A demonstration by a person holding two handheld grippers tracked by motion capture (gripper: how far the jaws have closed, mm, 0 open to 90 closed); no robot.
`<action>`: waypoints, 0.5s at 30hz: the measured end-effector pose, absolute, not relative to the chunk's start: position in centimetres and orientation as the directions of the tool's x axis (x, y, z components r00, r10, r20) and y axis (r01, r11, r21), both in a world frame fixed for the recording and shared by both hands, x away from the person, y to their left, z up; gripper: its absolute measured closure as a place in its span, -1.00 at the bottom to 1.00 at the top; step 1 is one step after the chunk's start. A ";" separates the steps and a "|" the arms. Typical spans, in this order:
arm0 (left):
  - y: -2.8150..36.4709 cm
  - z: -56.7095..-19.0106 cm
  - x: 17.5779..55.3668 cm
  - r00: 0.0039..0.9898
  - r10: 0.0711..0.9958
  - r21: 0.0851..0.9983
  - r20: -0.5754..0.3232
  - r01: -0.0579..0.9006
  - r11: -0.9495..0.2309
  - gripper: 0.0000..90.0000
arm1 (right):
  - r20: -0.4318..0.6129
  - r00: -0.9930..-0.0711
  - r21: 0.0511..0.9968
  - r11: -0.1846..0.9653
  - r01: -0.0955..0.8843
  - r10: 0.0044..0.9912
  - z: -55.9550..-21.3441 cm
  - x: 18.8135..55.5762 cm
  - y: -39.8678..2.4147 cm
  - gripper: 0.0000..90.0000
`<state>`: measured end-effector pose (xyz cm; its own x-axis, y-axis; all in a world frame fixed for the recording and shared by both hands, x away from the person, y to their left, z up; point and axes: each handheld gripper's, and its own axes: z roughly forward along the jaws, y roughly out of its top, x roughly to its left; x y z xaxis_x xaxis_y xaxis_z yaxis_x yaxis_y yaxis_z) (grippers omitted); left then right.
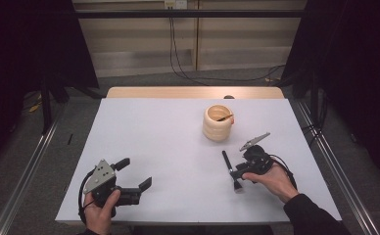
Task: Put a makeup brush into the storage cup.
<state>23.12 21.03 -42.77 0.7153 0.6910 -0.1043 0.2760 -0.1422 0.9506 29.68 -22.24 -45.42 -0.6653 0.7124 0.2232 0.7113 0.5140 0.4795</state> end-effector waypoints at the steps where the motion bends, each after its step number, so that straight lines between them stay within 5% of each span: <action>1: 21.1 -42.8 23.1 0.715 0.691 0.951 -0.105 0.275 -0.141 -0.95 | 0.224 -0.661 0.477 0.511 0.715 0.716 -45.4 29.7 -22.2 0.29; 15: 21.1 -42.8 23.2 0.718 0.690 0.950 -0.096 0.273 -0.152 -0.95 | 0.212 -0.645 0.446 0.514 0.732 0.734 -45.8 29.9 -21.8 0.43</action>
<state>23.19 21.14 -42.80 0.7177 0.6897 -0.0960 0.2733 -0.1521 0.9498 29.90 -21.83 -45.83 -0.6447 0.7345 0.2119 0.7325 0.5142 0.4461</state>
